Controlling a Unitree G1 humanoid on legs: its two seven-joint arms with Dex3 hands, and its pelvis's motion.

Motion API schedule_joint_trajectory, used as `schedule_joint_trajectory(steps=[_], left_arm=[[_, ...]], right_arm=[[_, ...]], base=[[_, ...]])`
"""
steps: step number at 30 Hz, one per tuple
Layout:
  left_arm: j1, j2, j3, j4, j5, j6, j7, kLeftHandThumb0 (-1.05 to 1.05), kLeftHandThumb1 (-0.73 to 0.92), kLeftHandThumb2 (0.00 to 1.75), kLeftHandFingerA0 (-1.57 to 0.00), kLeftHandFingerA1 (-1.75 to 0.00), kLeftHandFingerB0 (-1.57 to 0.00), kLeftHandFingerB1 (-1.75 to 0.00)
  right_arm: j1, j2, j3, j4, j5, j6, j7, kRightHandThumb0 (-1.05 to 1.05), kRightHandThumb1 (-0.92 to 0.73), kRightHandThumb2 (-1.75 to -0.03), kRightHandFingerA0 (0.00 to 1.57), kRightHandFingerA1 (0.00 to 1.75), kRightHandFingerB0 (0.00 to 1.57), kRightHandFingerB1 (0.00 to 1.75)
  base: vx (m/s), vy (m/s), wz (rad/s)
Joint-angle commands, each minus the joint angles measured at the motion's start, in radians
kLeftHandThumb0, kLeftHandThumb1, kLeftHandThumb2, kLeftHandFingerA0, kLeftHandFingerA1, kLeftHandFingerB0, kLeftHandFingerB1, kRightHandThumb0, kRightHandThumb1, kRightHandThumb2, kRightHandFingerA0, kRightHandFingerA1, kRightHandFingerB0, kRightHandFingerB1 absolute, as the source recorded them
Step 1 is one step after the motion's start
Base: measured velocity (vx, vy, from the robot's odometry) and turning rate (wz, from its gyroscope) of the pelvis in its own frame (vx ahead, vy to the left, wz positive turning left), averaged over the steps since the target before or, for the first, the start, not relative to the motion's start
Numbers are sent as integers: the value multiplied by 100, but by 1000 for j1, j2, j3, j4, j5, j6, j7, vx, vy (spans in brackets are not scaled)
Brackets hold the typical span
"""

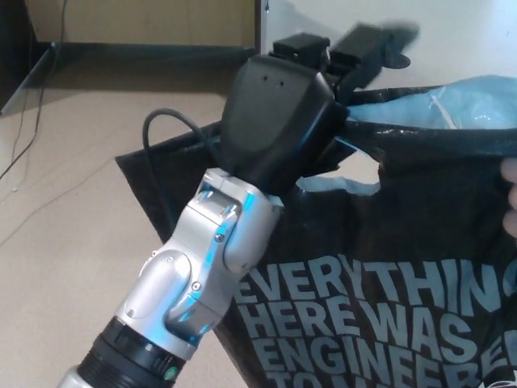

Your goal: A person is holding a plastic bag and the robot extends its left hand to grab the bag by hooking its thumb into the holes at the top and brings its hand down by its side. Then it extends its arm again to hand the plastic bag back to the person.

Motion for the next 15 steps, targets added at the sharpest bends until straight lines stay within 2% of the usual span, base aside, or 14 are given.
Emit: schedule_joint_trajectory(steps=[1,4,5,6,7,8,9,10,11,12,13,14,15], left_arm=[[-6,5,-2,15,16,-37,113,-8,77,78,-85,-175,-49,-167],[-6,13,2,29,12,-56,154,-8,77,75,-86,-175,-51,-163],[-3,24,7,33,10,-65,165,-14,78,69,-89,-175,-63,-129],[-4,34,8,31,20,-62,170,-20,78,63,-88,-175,-75,-85],[-4,42,8,30,28,-61,179,-21,76,62,-87,-175,-71,-102],[-3,48,10,29,33,-60,187,-21,76,62,-87,-175,-71,-102],[-1,52,15,28,32,-58,199,-31,55,92,-119,-139,-76,-92],[7,61,23,18,40,-45,208,-15,75,69,-89,-175,-64,-138],[15,70,29,10,42,-40,214,-13,75,72,-89,-175,-62,-146],[22,77,35,4,42,-39,215,-13,75,72,-89,-175,-62,-146],[43,105,57,0,31,-59,235,-17,77,67,-91,-175,-63,-123],[59,131,71,-2,32,-71,254,-16,77,67,-88,-175,-55,-146],[68,147,78,-3,39,-74,267,-16,77,67,-88,-175,-55,-146]], right_arm=[[-8,-21,4,-3,-9,0,-4,-39,-69,-60,70,46,61,40],[-7,-19,1,-1,-4,-4,-1,-39,-69,-60,72,47,62,41],[-6,-17,-3,-1,0,-4,-2,-40,-68,-61,72,47,62,41],[-6,-16,-1,-2,-2,-4,-4,-40,-69,-60,72,46,62,41],[-5,-16,-1,-2,-2,-2,-3,-45,-64,-64,68,48,57,42],[-5,-17,-2,-2,0,0,-1,-45,-64,-64,68,48,57,42],[-6,-16,-7,1,6,0,6,-43,-64,-63,68,47,58,41],[-8,-16,-5,3,3,-4,3,-44,-64,-64,68,48,58,42],[-9,-16,-5,4,2,-6,1,-39,-69,-61,70,46,62,41],[-9,-15,-5,5,2,-6,2,-39,-69,-61,70,46,62,41],[-10,-15,-6,5,3,-1,3,-39,-68,-60,71,47,62,41],[-10,-15,-7,4,3,0,4,-39,-68,-60,71,47,62,41],[-10,-15,-6,4,3,0,3,-39,-68,-60,71,47,62,41]], base=[[0,0,0],[0,0,0],[0,0,0],[0,0,0],[0,0,0],[0,0,0],[0,0,0],[0,0,0],[0,0,0],[0,0,0],[0,0,0],[0,0,0],[0,0,0]])
